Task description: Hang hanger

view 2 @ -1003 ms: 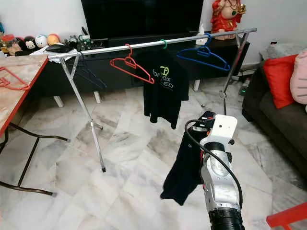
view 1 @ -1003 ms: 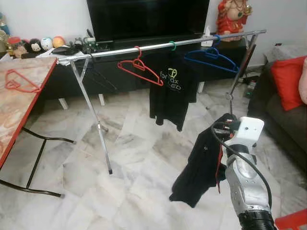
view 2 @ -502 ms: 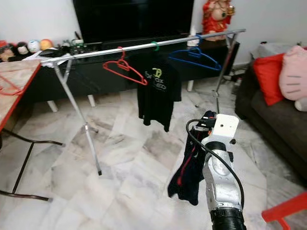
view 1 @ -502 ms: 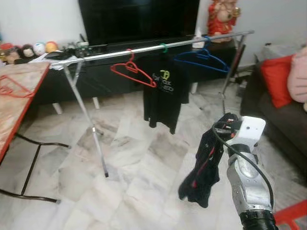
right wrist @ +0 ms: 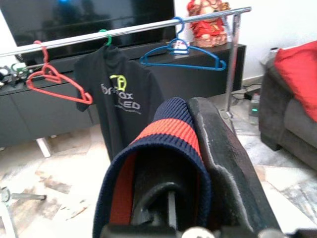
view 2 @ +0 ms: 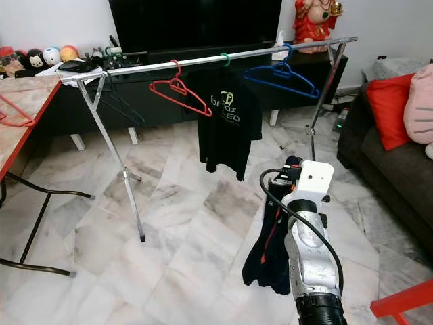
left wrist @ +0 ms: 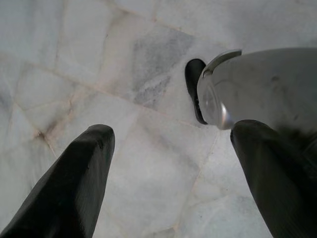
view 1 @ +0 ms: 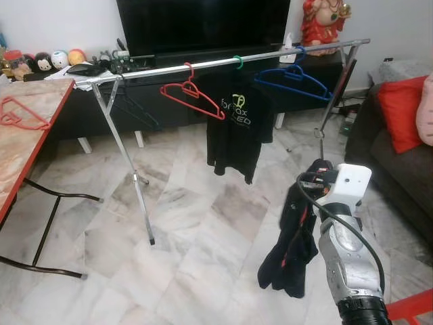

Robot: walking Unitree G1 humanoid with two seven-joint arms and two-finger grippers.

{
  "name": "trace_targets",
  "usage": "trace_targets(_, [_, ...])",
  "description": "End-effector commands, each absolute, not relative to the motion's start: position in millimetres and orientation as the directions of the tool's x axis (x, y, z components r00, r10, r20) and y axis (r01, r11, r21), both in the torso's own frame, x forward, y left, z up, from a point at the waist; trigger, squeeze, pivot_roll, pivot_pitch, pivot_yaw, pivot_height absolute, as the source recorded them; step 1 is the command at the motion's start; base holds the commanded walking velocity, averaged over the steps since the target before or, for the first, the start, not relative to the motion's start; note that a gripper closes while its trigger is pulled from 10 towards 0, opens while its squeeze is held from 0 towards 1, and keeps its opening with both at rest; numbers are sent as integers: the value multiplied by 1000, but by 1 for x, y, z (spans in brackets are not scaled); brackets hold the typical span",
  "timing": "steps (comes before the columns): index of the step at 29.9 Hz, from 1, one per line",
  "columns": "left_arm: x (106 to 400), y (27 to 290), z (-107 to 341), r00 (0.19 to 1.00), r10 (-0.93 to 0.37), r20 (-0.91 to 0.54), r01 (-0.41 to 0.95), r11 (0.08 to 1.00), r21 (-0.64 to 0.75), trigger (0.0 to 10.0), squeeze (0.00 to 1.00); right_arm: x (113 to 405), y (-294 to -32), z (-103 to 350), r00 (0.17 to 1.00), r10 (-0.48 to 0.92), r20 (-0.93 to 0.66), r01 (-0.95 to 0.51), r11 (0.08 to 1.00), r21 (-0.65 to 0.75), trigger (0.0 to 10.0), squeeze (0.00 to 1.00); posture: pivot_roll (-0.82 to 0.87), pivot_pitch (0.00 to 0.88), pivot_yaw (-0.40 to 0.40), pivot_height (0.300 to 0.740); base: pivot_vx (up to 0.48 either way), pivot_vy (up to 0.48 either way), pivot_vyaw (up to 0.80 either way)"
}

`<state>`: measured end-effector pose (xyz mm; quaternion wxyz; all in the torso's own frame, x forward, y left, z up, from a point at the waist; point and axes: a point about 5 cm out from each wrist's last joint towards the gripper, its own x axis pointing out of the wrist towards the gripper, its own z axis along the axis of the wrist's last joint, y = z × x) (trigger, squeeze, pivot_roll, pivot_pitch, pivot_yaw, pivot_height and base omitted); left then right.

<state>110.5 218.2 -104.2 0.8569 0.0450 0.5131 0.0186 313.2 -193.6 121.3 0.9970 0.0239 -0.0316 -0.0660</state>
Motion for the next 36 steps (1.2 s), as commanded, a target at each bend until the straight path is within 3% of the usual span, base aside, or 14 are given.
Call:
trace_targets(1, [108,218,-105,466,77,-881,33,994,105,10000,0,317,-191,135,987,-120,111,115,992,48,10000,0,-70,0,19,740,0,-259,0])
trace_targets(8, [112,216,-104,470,74,-879,36,994,103,10000,0,317,-191,137,986,-116,122,112,993,36,10000,0,-69,0,19,740,0,-273,367])
trace_targets(36, [112,217,-104,471,74,-879,25,995,97,10000,0,319,-187,136,988,-103,116,99,994,43,10000,0,-68,0,14,740,0,-278,0])
